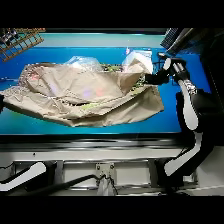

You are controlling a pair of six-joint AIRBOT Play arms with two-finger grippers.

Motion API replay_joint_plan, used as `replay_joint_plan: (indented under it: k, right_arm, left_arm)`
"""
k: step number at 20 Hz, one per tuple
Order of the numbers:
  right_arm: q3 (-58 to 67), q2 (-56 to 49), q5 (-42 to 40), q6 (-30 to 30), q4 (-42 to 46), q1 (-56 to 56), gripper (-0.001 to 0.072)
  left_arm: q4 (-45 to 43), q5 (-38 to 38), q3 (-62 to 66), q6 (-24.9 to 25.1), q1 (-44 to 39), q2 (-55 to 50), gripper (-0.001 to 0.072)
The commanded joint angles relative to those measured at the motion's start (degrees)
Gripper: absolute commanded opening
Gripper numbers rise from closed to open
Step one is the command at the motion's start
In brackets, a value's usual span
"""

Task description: Fold the clothes and pants, and hang the long-sleeved shirts on hangers.

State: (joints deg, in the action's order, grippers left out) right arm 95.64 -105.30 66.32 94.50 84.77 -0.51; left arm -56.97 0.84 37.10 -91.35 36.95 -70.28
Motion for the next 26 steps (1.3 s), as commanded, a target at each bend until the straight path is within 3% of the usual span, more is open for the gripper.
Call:
replay_joint_plan:
  k: [1, 6, 9, 10, 11, 12, 13, 16, 20, 22, 26]
  right_arm:
    - [2.78, 1.27, 7.96, -0.81, 0.55, -1.64, 0.0311]
    - [-20.17, 18.36, 2.45, -0.42, 1.40, -5.05, 0.0309]
    - [-38.75, 32.13, -6.38, 0.66, 0.09, -9.31, 0.0289]
    - [-44.11, 36.11, -9.03, -1.18, -2.23, -10.49, 0.0296]
    - [-47.74, 38.42, -10.21, -3.78, -3.82, -10.95, 0.0363]
    - [-50.34, 39.21, -10.38, -4.04, -4.17, -10.93, 0.0510]
    - [-51.89, 39.04, -10.27, -4.11, -6.40, -10.93, 0.0528]
    - [-54.16, 37.70, -12.35, -4.15, -13.70, -10.88, 0.0519]
    - [-54.10, 34.05, -14.23, -4.11, -16.22, -10.86, 0.0517]
    - [-54.10, 32.28, -15.28, -4.13, -17.07, -10.88, 0.0489]
    - [-53.37, 31.69, -20.59, -4.15, -18.08, -10.88, 0.0130]
  left_arm:
    - [0.83, 1.51, -0.07, 0.28, -0.48, 0.96, 0.0007]
    - [-1.73, 0.57, -0.09, 0.26, -0.48, 2.60, 0.0007]
    - [-1.73, -1.31, -0.11, 0.26, -0.48, 2.58, 0.0008]
    - [-1.73, -2.03, -0.11, 0.28, -0.48, 2.58, 0.0008]
    - [-1.73, -2.51, -0.13, 0.28, -0.48, 2.58, 0.0008]
    - [-1.73, -2.78, -0.13, 0.28, -0.48, 2.58, 0.0007]
    - [-1.73, -2.91, -0.13, 0.28, -0.48, 2.58, 0.0007]
    - [-1.73, -3.19, -0.11, 0.26, -0.48, 2.58, 0.0008]
    - [-1.73, -4.76, -0.11, 0.28, -0.48, 2.60, 0.0008]
    - [-1.73, -5.05, -0.11, 0.28, -0.48, 2.60, 0.0008]
    - [-1.73, -5.20, -0.11, 0.28, -0.50, 2.73, 0.0008]
